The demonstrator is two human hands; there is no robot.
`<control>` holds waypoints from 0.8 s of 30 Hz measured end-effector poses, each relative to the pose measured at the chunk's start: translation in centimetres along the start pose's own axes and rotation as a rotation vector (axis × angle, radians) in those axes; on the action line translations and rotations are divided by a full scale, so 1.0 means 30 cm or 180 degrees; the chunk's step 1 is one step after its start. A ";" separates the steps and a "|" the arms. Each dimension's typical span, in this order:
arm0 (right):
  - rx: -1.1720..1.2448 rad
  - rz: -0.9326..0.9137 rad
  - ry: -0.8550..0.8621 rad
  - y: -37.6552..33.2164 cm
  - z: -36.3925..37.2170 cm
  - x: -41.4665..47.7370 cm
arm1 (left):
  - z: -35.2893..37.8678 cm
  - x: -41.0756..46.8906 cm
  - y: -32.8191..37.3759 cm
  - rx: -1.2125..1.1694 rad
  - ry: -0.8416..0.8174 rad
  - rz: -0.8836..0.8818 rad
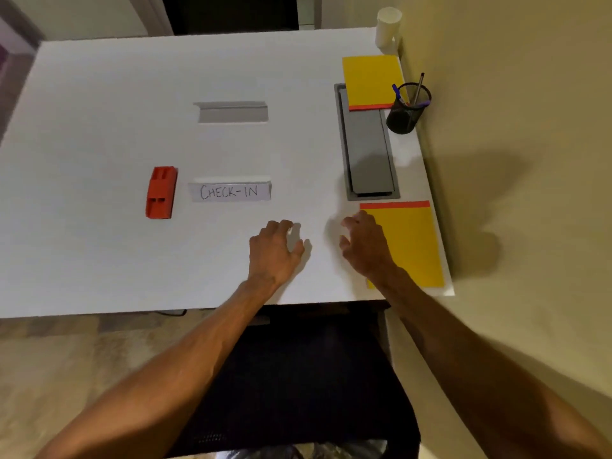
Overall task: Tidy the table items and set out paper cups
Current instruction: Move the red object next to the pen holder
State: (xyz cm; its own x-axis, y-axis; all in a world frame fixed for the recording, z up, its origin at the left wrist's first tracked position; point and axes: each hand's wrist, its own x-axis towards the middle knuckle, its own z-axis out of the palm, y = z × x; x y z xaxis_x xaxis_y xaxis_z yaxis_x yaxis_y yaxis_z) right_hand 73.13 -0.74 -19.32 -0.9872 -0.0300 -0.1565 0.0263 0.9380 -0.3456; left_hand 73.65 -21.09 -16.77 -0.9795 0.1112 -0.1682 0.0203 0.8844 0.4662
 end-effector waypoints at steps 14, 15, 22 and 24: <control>-0.0328 -0.1162 -0.0611 -0.578 0.237 0.121 | -0.297 -0.097 -0.557 0.0372 0.0342 -0.0696; -0.0372 -0.1197 -0.0687 -0.606 0.260 0.131 | -0.310 -0.096 -0.589 0.0363 0.0341 -0.0751; -0.0755 -0.1484 -0.0985 -0.761 0.425 0.212 | -0.319 -0.067 -0.786 0.0277 0.0370 -0.1013; -0.0839 -0.1548 -0.0978 -0.787 0.476 0.226 | -0.303 -0.048 -0.833 0.0266 0.0379 -0.1046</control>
State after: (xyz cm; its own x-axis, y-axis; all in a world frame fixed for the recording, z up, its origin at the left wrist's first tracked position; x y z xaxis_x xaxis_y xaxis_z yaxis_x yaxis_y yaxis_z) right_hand 68.07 -28.02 -25.42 -0.7854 -0.5353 -0.3110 -0.4923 0.8446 -0.2105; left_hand 72.73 -47.47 -20.28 -0.9528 -0.2345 -0.1927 -0.2881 0.8988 0.3305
